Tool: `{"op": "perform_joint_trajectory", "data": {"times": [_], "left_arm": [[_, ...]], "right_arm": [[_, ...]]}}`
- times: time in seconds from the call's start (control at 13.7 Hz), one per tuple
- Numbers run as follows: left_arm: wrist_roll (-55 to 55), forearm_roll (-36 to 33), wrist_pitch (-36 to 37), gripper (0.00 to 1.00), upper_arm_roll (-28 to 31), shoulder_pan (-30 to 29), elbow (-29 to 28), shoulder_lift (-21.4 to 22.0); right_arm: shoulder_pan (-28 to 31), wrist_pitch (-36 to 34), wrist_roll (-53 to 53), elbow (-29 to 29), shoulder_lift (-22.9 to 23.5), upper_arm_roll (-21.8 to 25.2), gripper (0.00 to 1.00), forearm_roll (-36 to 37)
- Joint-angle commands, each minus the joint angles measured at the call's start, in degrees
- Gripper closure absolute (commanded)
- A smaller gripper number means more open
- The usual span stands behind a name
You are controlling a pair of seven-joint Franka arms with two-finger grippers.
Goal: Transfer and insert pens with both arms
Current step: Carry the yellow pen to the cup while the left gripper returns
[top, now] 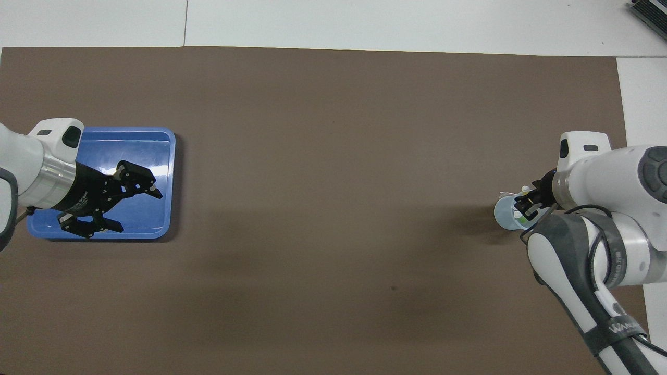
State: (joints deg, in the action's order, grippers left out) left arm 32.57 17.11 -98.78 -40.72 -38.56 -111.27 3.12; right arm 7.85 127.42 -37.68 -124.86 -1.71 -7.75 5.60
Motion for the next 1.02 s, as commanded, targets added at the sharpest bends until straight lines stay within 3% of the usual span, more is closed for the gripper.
{"op": "perform_joint_trajectory", "data": {"times": [0.0,0.29,0.51,0.8,0.95], "left_arm": [[-3.8,-2.6,-0.4,0.0,-0.2,-1.7,1.1,0.7],[-6.6,-5.7,-0.4,0.0,-0.2,-1.7,1.5,0.8],[-9.4,-10.2,-1.1,0.0,-0.3,-1.8,2.5,0.7],[-10.9,-10.6,-1.1,0.0,0.4,-1.9,3.7,0.3],[-10.8,-10.6,-1.2,0.0,0.6,-2.0,3.7,0.3]], "right_arm": [[1.6,-0.1,-0.2,1.0,-0.5,-0.9,0.0,0.8],[1.6,-15.5,0.1,13.9,-0.6,-0.9,0.0,0.0],[0.8,-25.9,7.9,20.9,-0.8,-1.0,0.0,-0.1],[0.5,-27.1,17.9,20.5,-2.1,-1.6,0.0,-2.1],[-2.9,-27.1,18.2,20.7,-2.4,0.0,0.0,-2.2]]}}
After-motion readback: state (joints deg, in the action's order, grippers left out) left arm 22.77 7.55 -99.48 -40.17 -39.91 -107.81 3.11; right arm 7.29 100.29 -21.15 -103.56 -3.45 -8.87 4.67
